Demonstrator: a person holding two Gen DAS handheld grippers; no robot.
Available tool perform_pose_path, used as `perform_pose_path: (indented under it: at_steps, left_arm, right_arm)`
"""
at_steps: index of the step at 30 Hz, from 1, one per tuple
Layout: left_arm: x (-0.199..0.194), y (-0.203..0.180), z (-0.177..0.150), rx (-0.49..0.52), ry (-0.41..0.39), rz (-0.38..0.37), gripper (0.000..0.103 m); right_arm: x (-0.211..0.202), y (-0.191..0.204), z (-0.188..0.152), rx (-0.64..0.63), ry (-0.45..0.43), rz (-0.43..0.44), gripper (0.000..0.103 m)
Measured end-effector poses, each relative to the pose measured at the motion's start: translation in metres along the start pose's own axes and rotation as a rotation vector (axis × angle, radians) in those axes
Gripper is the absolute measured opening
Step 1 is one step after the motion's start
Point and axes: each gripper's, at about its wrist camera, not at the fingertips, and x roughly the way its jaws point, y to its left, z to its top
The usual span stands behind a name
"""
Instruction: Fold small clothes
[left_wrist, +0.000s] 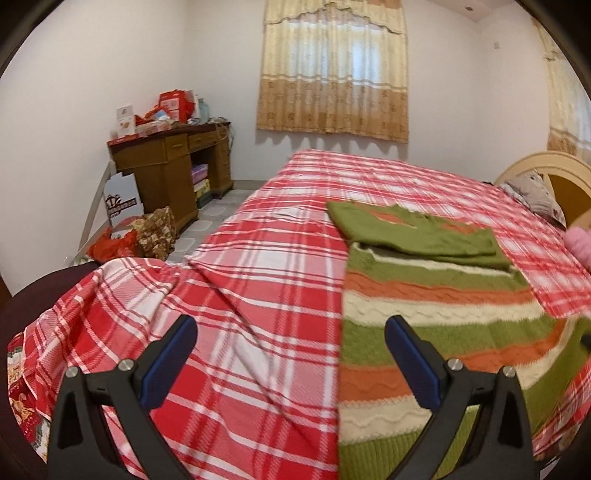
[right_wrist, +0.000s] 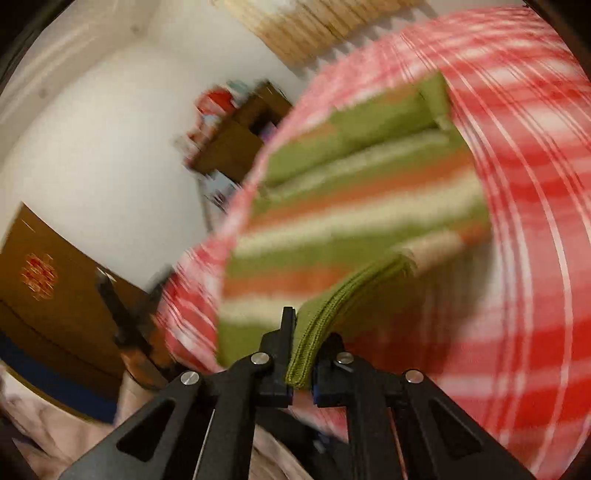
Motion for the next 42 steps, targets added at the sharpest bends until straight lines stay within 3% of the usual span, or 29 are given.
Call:
perform_pose_path:
  at_steps: [3,8,11,14,20,24,26,28,29,31,36,37,39,40,41,42]
  left_arm:
    - [0.001,0.009,0.006,-0.01,-0.006,0.008,0.103]
    - [0.004,0.016,0.01,0.007,0.012,-0.029,0.103]
    - [0.009,0.015,0.009,0.027,0.029,-0.059,0.103]
    - [0.012,0.009,0.007,0.056,0.051,-0.112,0.103]
    - [0.028,-0.026,0.005,0.183,0.089,-0.218,0.103]
    - [0.056,-0.049,0.007,0.182,0.147,-0.272,0.103]
    - [0.076,-0.063,0.004,0.183,0.21,-0.305,0.093]
    - [0.091,-0.076,-0.001,0.201,0.272,-0.325,0.068]
    - [0.099,-0.084,-0.006,0.221,0.305,-0.317,0.061]
    - [0.107,-0.091,-0.01,0.236,0.341,-0.307,0.026]
    - [0.099,-0.092,-0.015,0.216,0.331,-0.329,0.019]
    - [0.1,-0.092,-0.016,0.218,0.33,-0.328,0.019]
    - [0.097,-0.089,-0.019,0.213,0.327,-0.334,0.019]
    - [0.098,-0.088,-0.018,0.209,0.328,-0.338,0.02]
    - [0.097,-0.087,-0.019,0.201,0.328,-0.342,0.021]
    - [0.097,-0.086,-0.019,0.195,0.329,-0.347,0.022]
  right_arm:
    - [0.009,-0.003,0.036,0.004,-0.064,-0.008,0.006]
    - [0.037,-0.047,0.074,0.096,-0.132,-0.105,0.006]
    - [0.059,-0.075,0.077,0.159,-0.132,-0.191,0.006]
    - [0.072,-0.092,0.068,0.191,-0.111,-0.216,0.006]
    - [0.074,-0.088,0.063,0.15,-0.117,-0.243,0.006]
    - [0.079,-0.087,0.067,0.12,-0.117,-0.268,0.006]
    - [0.078,-0.089,0.065,0.127,-0.131,-0.265,0.006]
    - [0.076,-0.091,0.063,0.134,-0.136,-0.257,0.006]
    - [0.075,-0.092,0.062,0.139,-0.138,-0.249,0.007]
    - [0.072,-0.094,0.062,0.155,-0.134,-0.227,0.008]
    - [0.05,-0.089,0.063,0.188,-0.145,-0.096,0.011]
    - [0.04,-0.087,0.064,0.181,-0.167,-0.075,0.016]
    - [0.017,-0.081,0.064,0.148,-0.221,-0.066,0.043]
    - [0.009,-0.079,0.063,0.134,-0.249,-0.074,0.067]
    - [-0.006,-0.076,0.062,0.105,-0.305,-0.112,0.08]
    - [-0.015,-0.072,0.062,0.077,-0.344,-0.145,0.081]
